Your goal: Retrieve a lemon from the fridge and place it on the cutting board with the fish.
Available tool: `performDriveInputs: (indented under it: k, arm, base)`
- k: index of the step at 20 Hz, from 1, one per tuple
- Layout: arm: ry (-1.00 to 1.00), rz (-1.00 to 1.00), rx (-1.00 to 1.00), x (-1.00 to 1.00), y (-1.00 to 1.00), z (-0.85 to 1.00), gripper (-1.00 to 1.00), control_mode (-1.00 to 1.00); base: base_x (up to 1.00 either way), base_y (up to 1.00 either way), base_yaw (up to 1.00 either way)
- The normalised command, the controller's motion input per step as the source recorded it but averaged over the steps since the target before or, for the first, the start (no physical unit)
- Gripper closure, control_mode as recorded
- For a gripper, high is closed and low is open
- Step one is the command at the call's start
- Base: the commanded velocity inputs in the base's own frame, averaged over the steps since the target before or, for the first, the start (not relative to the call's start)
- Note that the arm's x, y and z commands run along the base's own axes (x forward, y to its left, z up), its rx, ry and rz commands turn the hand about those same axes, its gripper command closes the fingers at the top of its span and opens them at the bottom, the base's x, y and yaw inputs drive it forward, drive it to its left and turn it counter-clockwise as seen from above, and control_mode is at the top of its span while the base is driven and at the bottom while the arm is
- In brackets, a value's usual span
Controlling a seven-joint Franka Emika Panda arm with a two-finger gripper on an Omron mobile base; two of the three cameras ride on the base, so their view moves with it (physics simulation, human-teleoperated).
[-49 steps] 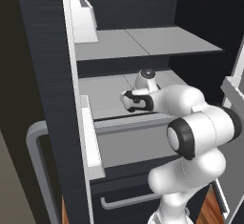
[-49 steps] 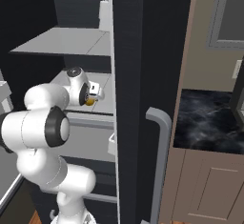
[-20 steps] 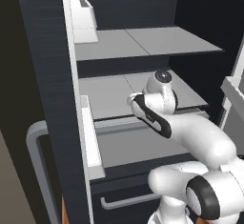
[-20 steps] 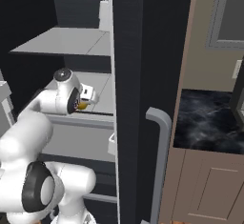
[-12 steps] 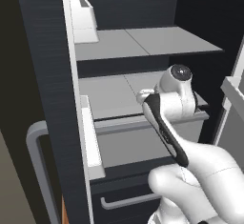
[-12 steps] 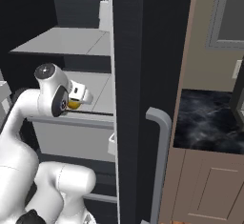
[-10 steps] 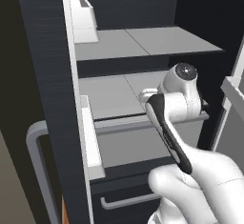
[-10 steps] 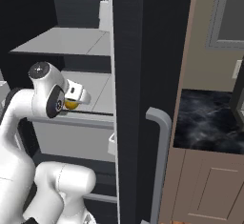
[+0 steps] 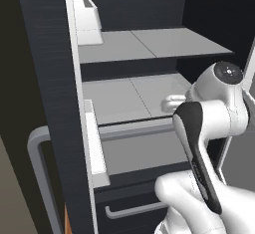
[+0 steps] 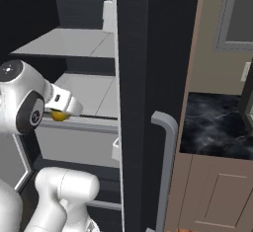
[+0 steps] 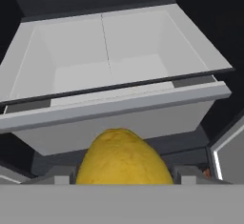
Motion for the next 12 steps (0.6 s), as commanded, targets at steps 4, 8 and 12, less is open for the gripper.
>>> performDriveInputs:
  k: [4, 8, 12]
  arm:
    - [0.14, 0.01, 0.00, -0.99, -0.13, 0.24, 1.00, -1.00]
    - [0.10, 0.00, 0.00, -0.97, -0.11, 0.17, 1.00, -1.00]
    - [0.15, 0.00, -0.01, -0.63, -0.04, 0.03, 1.00, -1.00]
  base:
    - [0.00, 0.00, 0.00]
    - [0.00, 0.00, 0.00]
    - [0.00, 0.00, 0.00]
